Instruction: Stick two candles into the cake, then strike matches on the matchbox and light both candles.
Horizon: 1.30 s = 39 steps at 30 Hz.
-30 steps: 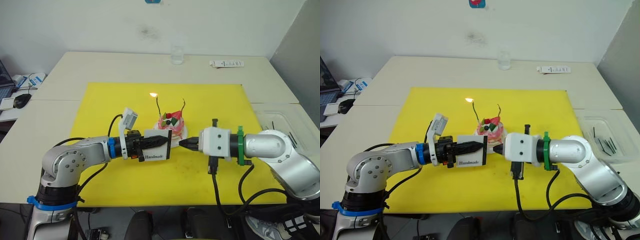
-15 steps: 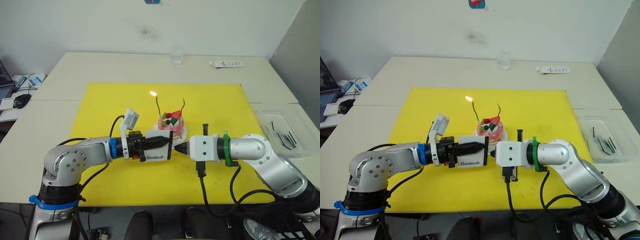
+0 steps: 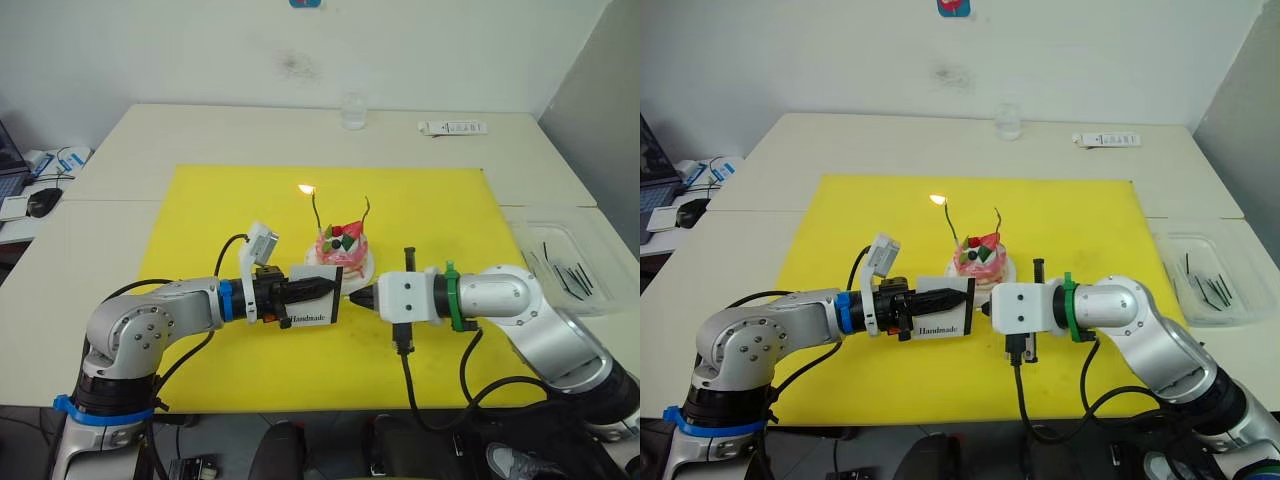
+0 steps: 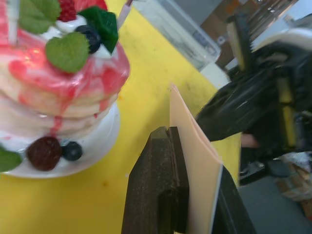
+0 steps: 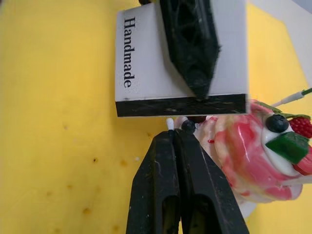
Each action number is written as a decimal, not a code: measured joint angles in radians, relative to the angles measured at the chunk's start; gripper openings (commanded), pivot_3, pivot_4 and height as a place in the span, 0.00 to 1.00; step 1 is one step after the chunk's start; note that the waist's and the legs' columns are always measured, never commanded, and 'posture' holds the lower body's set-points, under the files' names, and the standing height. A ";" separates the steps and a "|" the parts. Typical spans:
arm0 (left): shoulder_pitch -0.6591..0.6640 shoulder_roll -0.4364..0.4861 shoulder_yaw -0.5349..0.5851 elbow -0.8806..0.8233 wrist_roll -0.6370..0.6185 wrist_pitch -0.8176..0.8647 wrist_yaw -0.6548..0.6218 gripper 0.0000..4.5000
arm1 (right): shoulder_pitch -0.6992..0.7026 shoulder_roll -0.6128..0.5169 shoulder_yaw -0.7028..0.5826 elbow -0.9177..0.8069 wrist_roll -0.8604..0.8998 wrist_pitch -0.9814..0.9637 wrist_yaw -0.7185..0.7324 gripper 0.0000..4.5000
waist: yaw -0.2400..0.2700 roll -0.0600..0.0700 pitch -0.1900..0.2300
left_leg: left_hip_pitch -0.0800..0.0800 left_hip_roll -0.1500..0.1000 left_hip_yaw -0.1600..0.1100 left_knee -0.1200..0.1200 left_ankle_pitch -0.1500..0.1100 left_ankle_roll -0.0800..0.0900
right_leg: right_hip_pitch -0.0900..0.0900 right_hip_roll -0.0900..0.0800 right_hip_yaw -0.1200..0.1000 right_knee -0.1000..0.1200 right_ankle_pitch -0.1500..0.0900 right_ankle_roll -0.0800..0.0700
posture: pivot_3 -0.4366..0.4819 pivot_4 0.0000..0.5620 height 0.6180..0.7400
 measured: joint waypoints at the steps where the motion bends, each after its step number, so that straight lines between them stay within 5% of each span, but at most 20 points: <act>1: 0.000 -0.002 -0.005 0.003 0.017 -0.016 0.000 0.00 | 0.000 -0.001 -0.009 -0.007 0.016 0.011 0.007 0.01 | 0.000 0.000 0.000 | 0.000 0.000 0.000 0.000 0.000 0.000 | 0.000 0.000 0.000 0.000 0.000 0.000 | 0.48 0.27 1.00; 39: -0.002 -0.021 0.020 0.006 -0.068 0.056 0.002 0.00 | 0.001 0.120 0.069 0.092 -0.085 -0.019 -0.047 0.01 | -0.001 0.000 0.000 | 0.000 0.000 0.000 0.000 0.000 0.000 | 0.000 0.000 0.000 0.000 0.000 0.000 | 0.48 0.27 1.00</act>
